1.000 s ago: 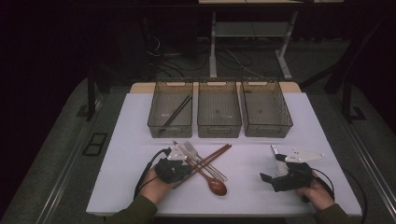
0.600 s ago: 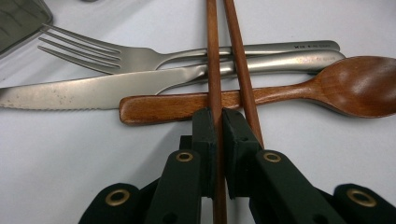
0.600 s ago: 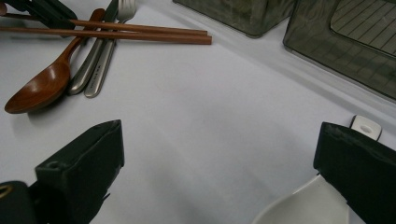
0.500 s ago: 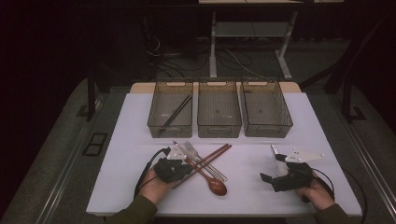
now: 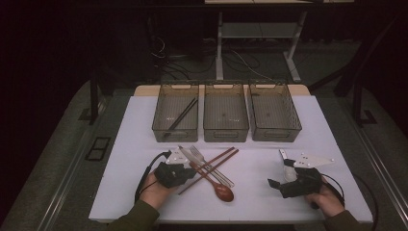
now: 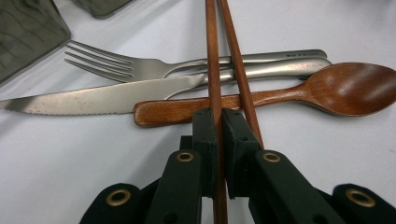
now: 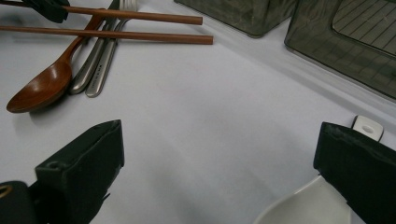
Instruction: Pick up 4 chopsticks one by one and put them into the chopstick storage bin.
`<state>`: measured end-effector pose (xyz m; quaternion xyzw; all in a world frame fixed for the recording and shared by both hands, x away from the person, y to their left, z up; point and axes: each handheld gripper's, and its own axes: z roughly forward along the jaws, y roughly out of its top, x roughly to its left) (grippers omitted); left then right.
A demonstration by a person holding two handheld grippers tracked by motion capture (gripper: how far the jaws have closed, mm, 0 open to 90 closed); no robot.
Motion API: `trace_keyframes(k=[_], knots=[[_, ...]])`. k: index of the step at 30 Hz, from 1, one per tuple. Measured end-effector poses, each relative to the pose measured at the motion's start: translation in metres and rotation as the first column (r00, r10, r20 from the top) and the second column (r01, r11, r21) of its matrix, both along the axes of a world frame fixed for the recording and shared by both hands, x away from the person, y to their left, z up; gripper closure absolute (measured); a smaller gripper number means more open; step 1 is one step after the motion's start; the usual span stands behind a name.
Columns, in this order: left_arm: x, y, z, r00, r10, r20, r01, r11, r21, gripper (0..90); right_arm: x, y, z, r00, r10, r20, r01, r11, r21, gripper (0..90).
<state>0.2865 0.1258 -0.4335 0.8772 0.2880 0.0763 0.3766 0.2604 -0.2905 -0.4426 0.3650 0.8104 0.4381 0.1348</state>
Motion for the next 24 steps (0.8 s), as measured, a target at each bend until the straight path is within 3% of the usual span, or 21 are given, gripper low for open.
trace_keyframes(k=[24], knots=[[0.001, 0.037, 0.016, 0.9971, 0.055, 0.052, -0.05, 0.9942, -0.095, 83.8, 0.0, 0.0, 0.0, 1.0, -0.001, -0.002, 0.001, 1.0, 0.0, 1.6]])
